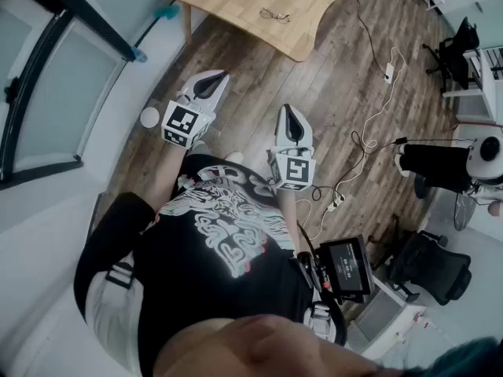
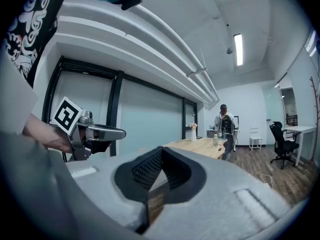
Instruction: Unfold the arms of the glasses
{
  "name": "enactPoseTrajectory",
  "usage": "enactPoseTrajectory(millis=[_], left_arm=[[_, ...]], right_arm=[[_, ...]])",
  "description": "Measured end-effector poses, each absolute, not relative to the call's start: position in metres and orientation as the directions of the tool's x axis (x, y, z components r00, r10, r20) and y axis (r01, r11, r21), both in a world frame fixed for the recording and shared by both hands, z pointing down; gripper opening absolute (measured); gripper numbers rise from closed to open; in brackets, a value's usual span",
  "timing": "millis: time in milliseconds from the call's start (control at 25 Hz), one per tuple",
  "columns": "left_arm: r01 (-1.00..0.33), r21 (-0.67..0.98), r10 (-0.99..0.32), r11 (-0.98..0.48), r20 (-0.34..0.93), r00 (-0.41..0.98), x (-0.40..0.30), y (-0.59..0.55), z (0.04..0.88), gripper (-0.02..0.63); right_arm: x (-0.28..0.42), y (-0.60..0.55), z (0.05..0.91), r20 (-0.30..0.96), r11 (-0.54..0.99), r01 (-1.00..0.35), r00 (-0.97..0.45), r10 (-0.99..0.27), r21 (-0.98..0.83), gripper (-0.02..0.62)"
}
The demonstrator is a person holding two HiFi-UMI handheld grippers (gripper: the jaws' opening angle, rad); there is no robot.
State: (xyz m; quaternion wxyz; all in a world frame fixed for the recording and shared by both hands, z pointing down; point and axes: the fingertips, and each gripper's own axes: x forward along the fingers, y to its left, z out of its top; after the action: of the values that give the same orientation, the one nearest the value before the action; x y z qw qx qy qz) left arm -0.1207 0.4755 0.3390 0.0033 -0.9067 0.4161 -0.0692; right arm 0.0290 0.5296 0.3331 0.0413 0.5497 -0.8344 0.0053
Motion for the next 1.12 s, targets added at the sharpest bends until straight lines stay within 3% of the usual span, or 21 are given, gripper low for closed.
enactPoseTrajectory(millis=[920,1120], left_arm=[[-0.742,-0.052,-0.739,-0.669,0.16,0.655,-0.109,0.464,0.351,-0.011],[-0.731,-0.059,-0.727,-0.68,0.179,0.663,-0.095,0.443,0.357,-0.011]], right_arm=[[0.045,0.524,0.342,0.06,0.387,-0.922,-0.386,-0.92,0.006,-0.002],[0.064,0.5,0.355,0.108,0.358,-0.934,-0.358,-0.928,-0.022,-0.002]])
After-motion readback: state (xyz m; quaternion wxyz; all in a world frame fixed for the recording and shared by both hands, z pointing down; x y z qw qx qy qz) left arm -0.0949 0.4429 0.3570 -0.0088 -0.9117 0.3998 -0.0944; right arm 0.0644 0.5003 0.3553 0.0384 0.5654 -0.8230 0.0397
